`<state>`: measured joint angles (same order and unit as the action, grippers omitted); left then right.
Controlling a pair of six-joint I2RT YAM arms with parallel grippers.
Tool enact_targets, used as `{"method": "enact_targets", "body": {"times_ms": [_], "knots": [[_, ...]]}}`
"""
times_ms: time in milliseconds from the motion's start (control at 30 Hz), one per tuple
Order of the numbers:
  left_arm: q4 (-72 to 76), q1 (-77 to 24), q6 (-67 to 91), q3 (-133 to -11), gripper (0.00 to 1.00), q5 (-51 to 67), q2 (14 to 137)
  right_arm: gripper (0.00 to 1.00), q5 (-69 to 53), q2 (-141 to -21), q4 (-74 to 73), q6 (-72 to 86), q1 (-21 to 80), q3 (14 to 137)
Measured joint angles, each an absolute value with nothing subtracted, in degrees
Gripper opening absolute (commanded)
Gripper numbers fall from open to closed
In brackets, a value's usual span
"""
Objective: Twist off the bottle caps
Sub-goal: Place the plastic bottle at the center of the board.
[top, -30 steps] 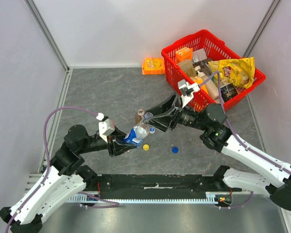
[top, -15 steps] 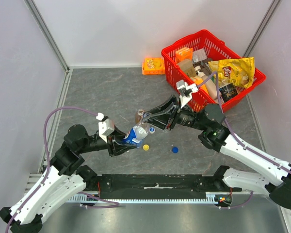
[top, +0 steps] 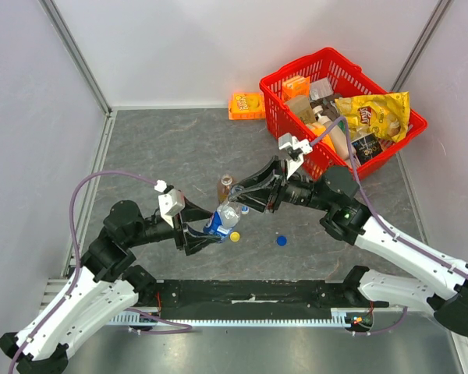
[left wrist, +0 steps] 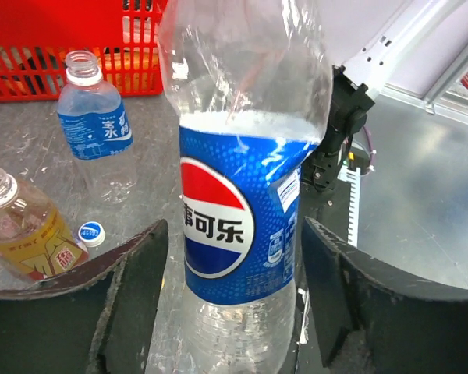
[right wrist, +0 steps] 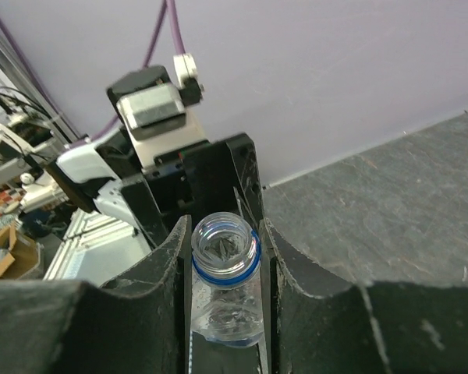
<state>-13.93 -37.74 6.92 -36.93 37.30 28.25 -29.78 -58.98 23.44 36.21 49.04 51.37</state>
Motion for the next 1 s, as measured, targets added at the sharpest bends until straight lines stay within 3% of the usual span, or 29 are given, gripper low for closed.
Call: {"method": "enact_targets", "body": {"times_ms": [500, 1000], "knots": [[-13.65, -37.74, 6.96, -36.88, 0.84, 31.79, 24.36, 0.0, -18.63, -55.33, 1.45, 18.37, 49.04, 51.57], [-13.61, -37.74, 6.96, -36.8, 0.83, 31.59, 25.5, 0.0, -3.97, -54.46, -2.09, 10.28, 49.04, 45.87]]}}
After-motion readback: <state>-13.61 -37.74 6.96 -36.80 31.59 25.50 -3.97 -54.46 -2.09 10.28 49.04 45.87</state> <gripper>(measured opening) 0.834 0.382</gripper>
